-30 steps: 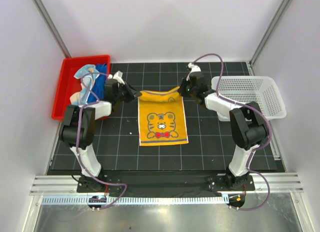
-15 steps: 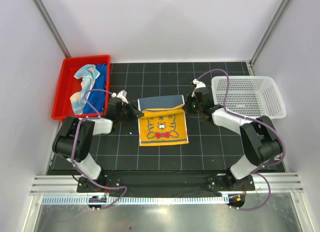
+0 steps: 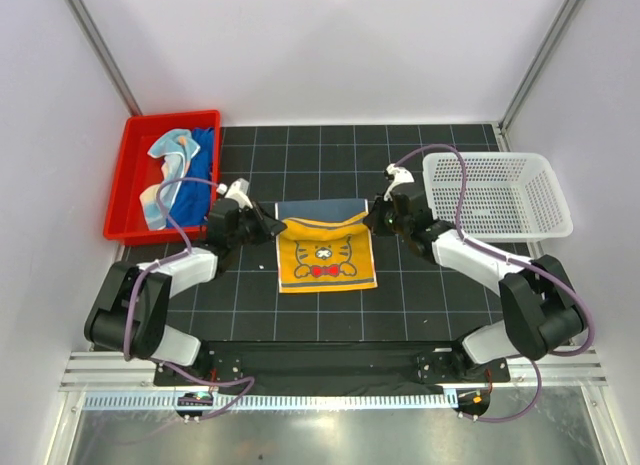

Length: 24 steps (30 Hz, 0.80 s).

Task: Fold and stack the towels
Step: Fold the towel

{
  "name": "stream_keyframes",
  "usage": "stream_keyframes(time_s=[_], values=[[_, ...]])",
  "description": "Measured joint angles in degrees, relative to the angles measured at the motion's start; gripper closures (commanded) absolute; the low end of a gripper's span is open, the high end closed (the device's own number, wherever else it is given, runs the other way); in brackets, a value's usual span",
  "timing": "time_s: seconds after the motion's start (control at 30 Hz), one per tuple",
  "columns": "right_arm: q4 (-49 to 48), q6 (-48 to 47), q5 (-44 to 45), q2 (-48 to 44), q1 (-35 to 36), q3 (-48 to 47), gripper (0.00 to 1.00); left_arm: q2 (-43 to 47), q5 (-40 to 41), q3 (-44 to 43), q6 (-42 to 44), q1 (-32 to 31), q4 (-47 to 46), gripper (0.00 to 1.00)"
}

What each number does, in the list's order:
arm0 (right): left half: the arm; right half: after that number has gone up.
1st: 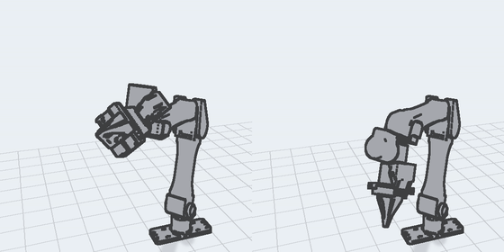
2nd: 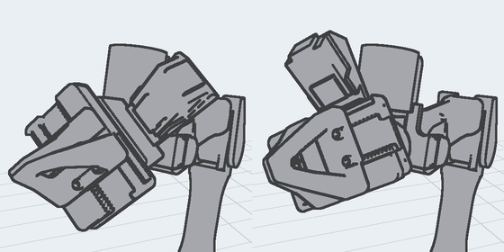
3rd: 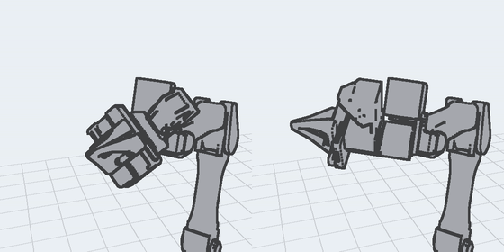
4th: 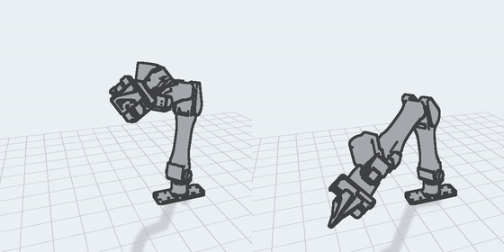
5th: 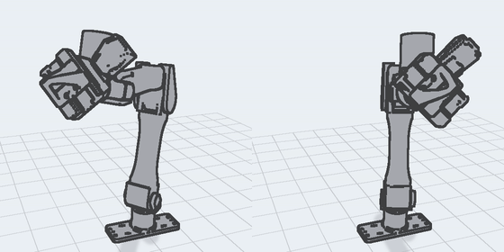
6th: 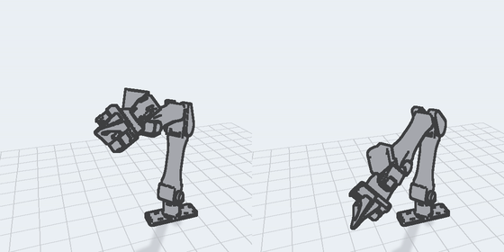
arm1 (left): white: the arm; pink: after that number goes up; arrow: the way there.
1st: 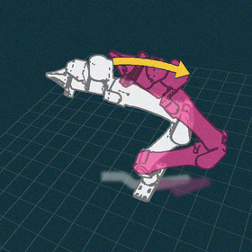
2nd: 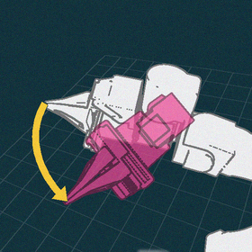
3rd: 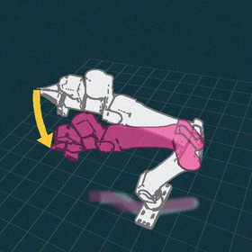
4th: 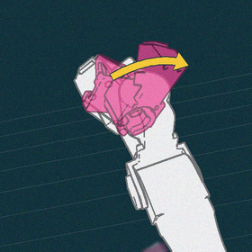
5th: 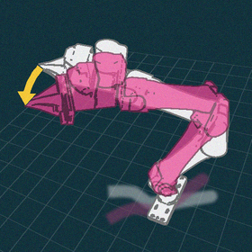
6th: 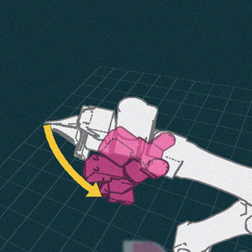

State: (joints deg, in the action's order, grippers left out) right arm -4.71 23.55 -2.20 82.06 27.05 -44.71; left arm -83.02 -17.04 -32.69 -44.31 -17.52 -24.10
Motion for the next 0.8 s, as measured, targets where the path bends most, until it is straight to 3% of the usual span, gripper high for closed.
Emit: stream_keyframes(time_s=[0.63,0.7,0.73,0.8], values=[[3.1,0.7,1.2,-6.1,3.6,6.3,0.99,8.9,3.5,7.1,1.0,-3.7,5.2,0.9],[3.2,0.8,1.2,-6.1,4.1,7.0,0.99,8.9,4.1,7.7,1.1,-4.2,5.5,0.87],[3.4,0.8,1.2,-6.1,4.3,7.4,0.94,8.8,4.2,8.0,1.0,-4.5,5.6,0.79],[3.8,0.8,1.2,-6.1,4.4,7.9,0.87,8.8,4.6,8.5,1.2,-5.0,5.6,0.74]])
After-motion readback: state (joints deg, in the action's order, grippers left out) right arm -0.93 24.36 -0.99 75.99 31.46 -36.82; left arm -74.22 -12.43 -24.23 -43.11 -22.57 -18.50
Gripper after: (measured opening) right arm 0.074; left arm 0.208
